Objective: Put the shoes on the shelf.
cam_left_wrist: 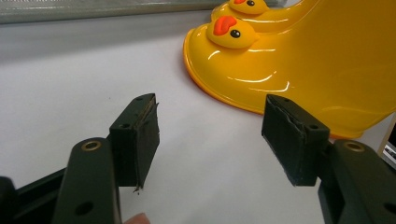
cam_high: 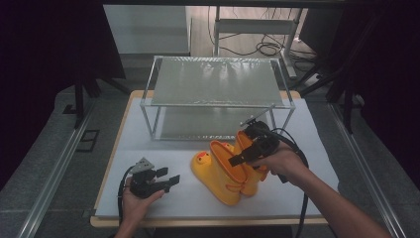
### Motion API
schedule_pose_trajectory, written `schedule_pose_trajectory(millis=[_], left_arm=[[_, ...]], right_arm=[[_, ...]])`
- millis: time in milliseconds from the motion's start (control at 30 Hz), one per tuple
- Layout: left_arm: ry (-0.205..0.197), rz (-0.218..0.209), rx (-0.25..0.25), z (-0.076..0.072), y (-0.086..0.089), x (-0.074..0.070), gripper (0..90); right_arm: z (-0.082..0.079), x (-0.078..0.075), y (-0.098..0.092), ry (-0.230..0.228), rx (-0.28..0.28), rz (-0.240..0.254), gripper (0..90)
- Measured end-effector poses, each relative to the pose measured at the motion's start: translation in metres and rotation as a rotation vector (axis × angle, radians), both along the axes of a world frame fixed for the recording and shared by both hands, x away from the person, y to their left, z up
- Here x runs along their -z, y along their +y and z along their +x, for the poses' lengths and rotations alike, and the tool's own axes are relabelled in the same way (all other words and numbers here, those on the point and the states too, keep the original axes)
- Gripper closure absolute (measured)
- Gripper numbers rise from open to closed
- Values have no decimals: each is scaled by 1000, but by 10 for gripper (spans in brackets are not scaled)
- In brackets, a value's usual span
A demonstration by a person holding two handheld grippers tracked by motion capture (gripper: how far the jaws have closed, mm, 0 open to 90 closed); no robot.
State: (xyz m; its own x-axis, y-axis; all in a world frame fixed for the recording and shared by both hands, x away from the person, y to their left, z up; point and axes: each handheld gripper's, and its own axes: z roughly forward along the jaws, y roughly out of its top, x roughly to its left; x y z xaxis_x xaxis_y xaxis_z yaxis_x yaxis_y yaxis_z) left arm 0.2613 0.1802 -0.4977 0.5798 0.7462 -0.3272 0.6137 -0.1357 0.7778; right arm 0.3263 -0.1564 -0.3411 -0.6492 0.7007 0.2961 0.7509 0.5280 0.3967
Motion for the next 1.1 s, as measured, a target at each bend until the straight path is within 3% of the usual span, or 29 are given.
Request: schedule_pose_trajectory(millis=[100, 133, 200, 267, 500, 733, 933, 1100], left_arm=[[2, 1, 2, 0, 0, 1, 365], [3, 0, 1, 0, 0, 1, 366], [3, -1, 1, 0, 0, 1, 365], [3, 1, 4, 0, 0, 1, 365], [6, 1, 6, 0, 0, 2, 366], [10, -6, 6, 1, 3, 3, 366], [7, -10, 2, 1, 5, 2, 366], [7, -8, -3, 1, 5, 2, 366]], right_arm=[[1, 4, 5, 5, 4, -49, 541], [2, 3, 7, 10, 6, -60, 664], [3, 3, 7, 16, 10, -63, 699], [7, 2, 5, 25, 41, -78, 807], [17, 0, -6, 75, 97, -42, 823], [20, -9, -5, 78, 80, -39, 826], [12, -27, -9, 83, 48, -14, 827], [1, -50, -24, 69, 49, 51, 827]])
